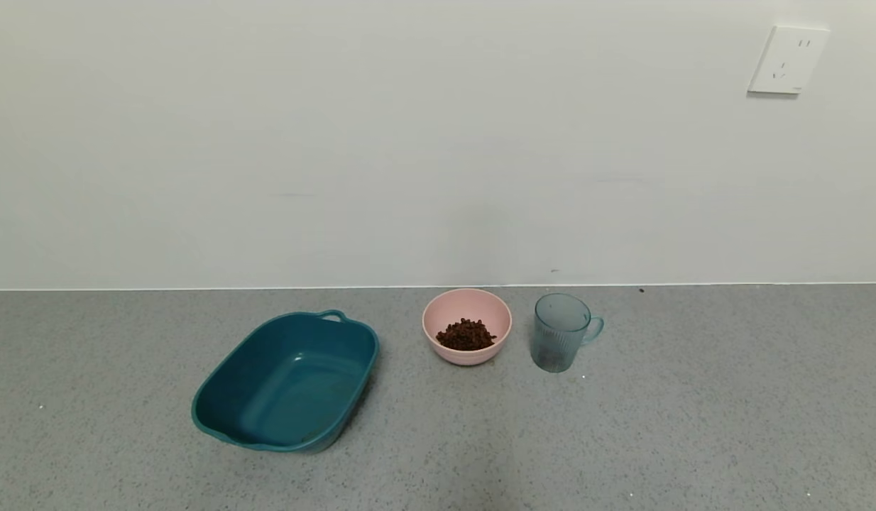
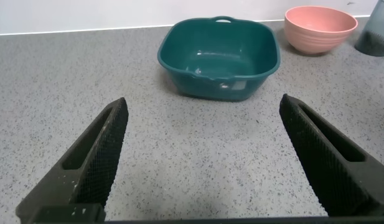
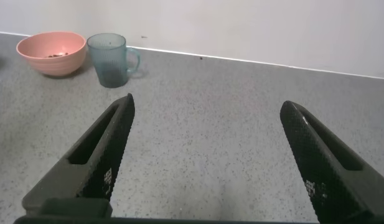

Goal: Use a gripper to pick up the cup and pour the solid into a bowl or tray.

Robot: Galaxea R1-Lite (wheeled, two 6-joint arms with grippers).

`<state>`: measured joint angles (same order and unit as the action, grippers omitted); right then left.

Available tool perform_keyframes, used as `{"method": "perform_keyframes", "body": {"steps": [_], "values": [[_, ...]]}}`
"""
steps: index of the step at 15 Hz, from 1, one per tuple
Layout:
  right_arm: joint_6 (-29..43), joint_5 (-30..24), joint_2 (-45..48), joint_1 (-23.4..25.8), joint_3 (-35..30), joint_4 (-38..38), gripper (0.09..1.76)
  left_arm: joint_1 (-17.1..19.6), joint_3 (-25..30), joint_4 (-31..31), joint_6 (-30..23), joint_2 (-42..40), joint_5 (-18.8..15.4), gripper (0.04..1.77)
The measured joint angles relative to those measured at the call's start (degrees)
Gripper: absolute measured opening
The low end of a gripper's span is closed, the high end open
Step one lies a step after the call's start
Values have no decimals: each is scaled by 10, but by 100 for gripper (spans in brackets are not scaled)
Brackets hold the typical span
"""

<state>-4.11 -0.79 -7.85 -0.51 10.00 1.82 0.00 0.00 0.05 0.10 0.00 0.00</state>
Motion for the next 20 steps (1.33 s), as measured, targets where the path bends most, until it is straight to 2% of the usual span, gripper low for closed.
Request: {"method": "perform_keyframes", "body": {"steps": [7,9,20], "values": [[-1,0,71,2,-93,4,170,0,0,0,0,0,0,175],[10,0,76,2,-98,-19,170,0,0,0,0,0,0,175],[23,0,79,2,-100,-23,170,0,0,0,0,0,0,175]]}}
